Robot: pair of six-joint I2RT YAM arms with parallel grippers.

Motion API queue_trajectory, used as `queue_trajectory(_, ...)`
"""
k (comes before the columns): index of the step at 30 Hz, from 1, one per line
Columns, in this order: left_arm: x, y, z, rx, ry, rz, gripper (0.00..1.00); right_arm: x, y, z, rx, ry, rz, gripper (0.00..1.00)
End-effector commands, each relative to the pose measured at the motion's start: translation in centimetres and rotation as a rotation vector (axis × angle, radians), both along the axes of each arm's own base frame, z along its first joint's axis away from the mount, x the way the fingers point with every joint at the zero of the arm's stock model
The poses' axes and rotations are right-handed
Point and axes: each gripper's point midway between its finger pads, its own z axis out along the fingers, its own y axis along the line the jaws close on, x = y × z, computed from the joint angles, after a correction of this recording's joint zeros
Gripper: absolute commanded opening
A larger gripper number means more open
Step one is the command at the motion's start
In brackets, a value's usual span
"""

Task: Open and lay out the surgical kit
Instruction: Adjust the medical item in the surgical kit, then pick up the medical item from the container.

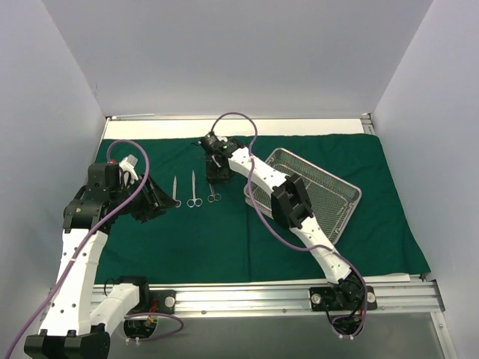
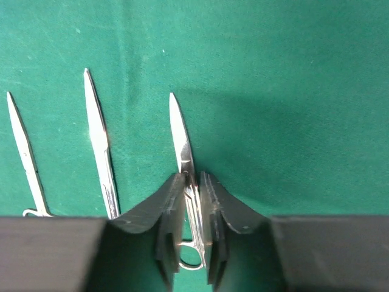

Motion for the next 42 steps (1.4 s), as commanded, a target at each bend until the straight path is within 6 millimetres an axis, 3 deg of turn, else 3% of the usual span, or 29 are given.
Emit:
queue_trajectory(1, 0.7, -0.1, 1.0, -0.004, -0.057, -0.019, 0.58, -0.8, -0.4, 2.3, -0.005, -0.013, -0.008, 0.20)
queue_trajectory(3, 0.8, -0.2, 1.0, -0.010, -0.059, -0.025, 0.59, -0.6, -1.1, 4.1, -0.015, -0.050, -0.014, 0.27)
queue_trajectory(4, 0.8, -0.2, 1.0, -0.010, -0.056, -0.025, 0.59, -0.6, -1.4, 6.5, 0.004, -0.080, -0.010, 0.28)
queue_trajectory(6, 1.0, -0.3, 0.9, -0.014, -0.045, -0.029, 0.59, 0.0, -3.4, 8.7, -0.040, -0.131, -0.023, 0.35)
queue_trajectory(7, 1.1, -0.3, 0.9, -0.013, -0.046, -0.031, 0.59, -0.2, -4.4, 11.5, -0.040, -0.165, -0.022, 0.38)
queue_trajectory(8, 1.3, -0.3, 1.1, -0.011, -0.049, -0.031, 0.59, 0.1, -6.0, 12.7, -0.066, -0.185, -0.020, 0.44)
queue_trajectory(9, 1.5, -0.3, 0.9, -0.007, -0.037, -0.028, 0.59, 0.1, -7.5, 15.8, -0.059, -0.230, -0.034, 0.45)
queue_trajectory(10, 1.7, -0.3, 0.8, -0.002, -0.036, -0.033, 0.59, -0.2, -9.0, 16.6, -0.072, -0.222, -0.041, 0.46)
queue_trajectory(11, 1.8, -0.3, 0.8, 0.001, -0.036, -0.037, 0.59, -0.1, -12.2, 15.5, -0.108, -0.172, -0.081, 0.46)
queue_trajectory(12, 2.3, -0.2, 0.8, 0.011, -0.034, -0.032, 0.59, -0.6, -14.4, 17.7, -0.086, -0.188, -0.112, 0.45)
queue_trajectory(13, 2.6, -0.2, 0.7, 0.019, -0.034, -0.035, 0.59, -1.1, -16.0, 17.8, -0.072, -0.161, -0.126, 0.45)
queue_trajectory(14, 2.8, -0.1, 0.7, 0.026, -0.031, -0.037, 0.59, -2.4, -18.4, 15.6, -0.108, -0.090, -0.151, 0.43)
queue_trajectory(15, 3.2, -0.1, 0.6, 0.040, -0.016, -0.043, 0.59, -2.5, -21.8, 17.7, -0.087, -0.113, -0.217, 0.43)
queue_trajectory(17, 3.8, 0.2, 0.4, 0.083, -0.013, -0.058, 0.59, -3.3, -25.0, 17.6, -0.089, -0.097, -0.259, 0.42)
queue_trajectory(18, 4.3, 0.1, 0.2, 0.101, 0.005, -0.070, 0.59, -4.2, -27.8, 17.0, -0.117, -0.087, -0.272, 0.42)
queue_trajectory(22, 6.5, -0.5, -0.4, 0.130, 0.023, -0.099, 0.59, -5.6, -31.9, 14.3, -0.134, -0.001, -0.274, 0.43)
queue_trajectory(24, 7.9, -1.1, -1.2, 0.127, 0.065, -0.112, 0.59, -5.1, -32.6, 13.1, -0.141, 0.018, -0.281, 0.46)
queue_trajectory(25, 8.7, -1.6, -0.2, 0.129, 0.038, -0.128, 0.59, -4.5, -32.8, 12.9, -0.149, 0.005, -0.288, 0.47)
queue_trajectory(27, 9.9, -1.8, -1.0, 0.144, 0.070, -0.136, 0.58, -3.6, -33.1, 11.8, -0.173, 0.005, -0.298, 0.50)
queue_trajectory(29, 10.8, -2.3, -0.5, 0.147, 0.063, -0.150, 0.58, -2.7, -33.3, 11.2, -0.183, -0.003, -0.310, 0.52)
queue_trajectory(30, 11.3, -2.4, -1.3, 0.155, 0.089, -0.154, 0.58, -2.7, -33.4, 10.1, -0.197, 0.021, -0.317, 0.52)
queue_trajectory(37, 12.6, -4.0, -2.0, 0.133, 0.127, -0.193, 0.58, -2.4, -33.5, 5.6, -0.207, 0.074, -0.325, 0.53)
queue_trajectory(42, 13.2, -4.3, -2.0, 0.119, 0.134, -0.196, 0.58, -1.7, -33.5, 3.2, -0.221, 0.092, -0.314, 0.42)
